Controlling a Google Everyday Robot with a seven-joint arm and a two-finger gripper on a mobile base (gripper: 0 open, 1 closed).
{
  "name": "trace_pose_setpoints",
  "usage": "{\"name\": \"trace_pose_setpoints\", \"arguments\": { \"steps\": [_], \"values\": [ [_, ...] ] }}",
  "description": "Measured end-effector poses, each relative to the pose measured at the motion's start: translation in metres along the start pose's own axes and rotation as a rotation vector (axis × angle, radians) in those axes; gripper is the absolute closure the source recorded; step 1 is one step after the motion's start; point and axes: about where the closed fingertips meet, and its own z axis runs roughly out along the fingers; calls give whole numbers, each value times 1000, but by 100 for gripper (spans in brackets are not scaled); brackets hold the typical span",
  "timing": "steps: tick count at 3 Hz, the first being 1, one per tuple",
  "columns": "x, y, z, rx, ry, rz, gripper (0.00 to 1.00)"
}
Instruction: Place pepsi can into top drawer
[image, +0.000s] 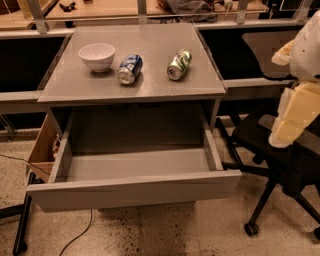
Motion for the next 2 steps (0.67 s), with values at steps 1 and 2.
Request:
{"name": "trace_pose_setpoints", "arguments": {
  "steps": [1,2],
  "values": [
    [-11,-23,-15,90,-39,24,0],
    [-32,-61,-25,150,-95,25,0]
  ]
}}
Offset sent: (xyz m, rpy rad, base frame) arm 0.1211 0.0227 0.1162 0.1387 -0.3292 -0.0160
